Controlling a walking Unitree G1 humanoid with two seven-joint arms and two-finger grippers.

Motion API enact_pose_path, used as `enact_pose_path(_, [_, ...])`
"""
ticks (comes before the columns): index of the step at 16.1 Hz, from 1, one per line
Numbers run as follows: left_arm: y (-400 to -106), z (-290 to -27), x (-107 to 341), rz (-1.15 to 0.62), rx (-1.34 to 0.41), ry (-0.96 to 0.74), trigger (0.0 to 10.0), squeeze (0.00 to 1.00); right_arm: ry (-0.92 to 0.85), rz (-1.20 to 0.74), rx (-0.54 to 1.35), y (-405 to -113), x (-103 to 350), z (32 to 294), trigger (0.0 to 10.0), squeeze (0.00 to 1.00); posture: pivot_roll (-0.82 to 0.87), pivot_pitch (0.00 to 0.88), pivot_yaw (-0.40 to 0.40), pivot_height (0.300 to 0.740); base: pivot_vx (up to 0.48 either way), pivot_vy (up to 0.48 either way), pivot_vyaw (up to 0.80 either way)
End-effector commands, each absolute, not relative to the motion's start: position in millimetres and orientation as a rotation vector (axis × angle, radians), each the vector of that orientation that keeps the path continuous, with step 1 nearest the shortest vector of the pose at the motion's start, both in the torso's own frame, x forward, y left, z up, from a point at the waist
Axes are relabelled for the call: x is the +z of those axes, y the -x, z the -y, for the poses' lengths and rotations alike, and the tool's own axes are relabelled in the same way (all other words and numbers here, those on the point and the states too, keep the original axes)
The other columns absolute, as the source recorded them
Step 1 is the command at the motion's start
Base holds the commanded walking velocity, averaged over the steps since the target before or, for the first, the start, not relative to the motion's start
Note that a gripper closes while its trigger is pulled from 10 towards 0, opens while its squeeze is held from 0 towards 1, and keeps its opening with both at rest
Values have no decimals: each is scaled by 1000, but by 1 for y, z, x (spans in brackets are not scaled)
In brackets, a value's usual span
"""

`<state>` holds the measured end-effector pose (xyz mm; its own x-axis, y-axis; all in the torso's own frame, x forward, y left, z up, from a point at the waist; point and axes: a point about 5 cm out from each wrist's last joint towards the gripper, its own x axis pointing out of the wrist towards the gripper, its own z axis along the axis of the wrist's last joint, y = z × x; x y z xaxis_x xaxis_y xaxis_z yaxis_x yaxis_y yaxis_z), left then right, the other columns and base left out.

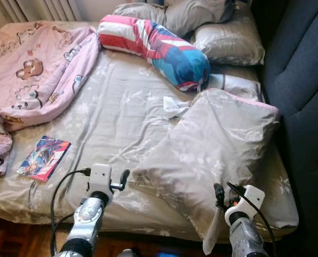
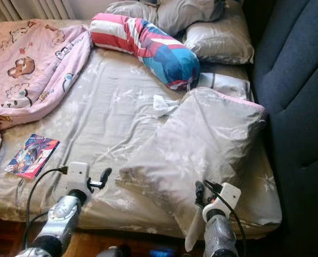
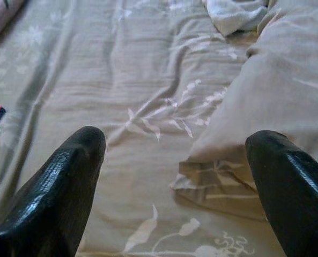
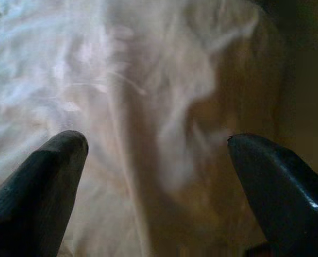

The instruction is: Clean up the room

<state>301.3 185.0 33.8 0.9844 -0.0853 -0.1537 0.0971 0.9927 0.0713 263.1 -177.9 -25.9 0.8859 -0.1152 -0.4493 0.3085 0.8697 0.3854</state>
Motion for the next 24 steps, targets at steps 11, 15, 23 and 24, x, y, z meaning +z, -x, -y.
enact_pose_path(11, [-296, -204, 91, 75, -86, -107, 10000, 0, -597, -525, -249, -242, -45, 168, 10000, 0, 224, 365, 61, 740, 0, 0, 0])
enact_pose_path(15, [-290, -202, 108, 113, -100, -131, 10000, 0, -682, -518, -172, -243, -45, 154, 10000, 0, 243, 420, 74, 740, 0, 0, 0])
enact_pose_path(23, [-279, -200, 132, 121, -97, -150, 10000, 0, -702, -492, -183, -240, -46, 162, 0, 0, 280, 466, 93, 740, 0, 0, 0])
enact_pose_path(24, [-279, -199, 135, 122, -99, -149, 10000, 0, -703, -489, -188, -241, -45, 162, 0, 0, 280, 466, 93, 740, 0, 0, 0])
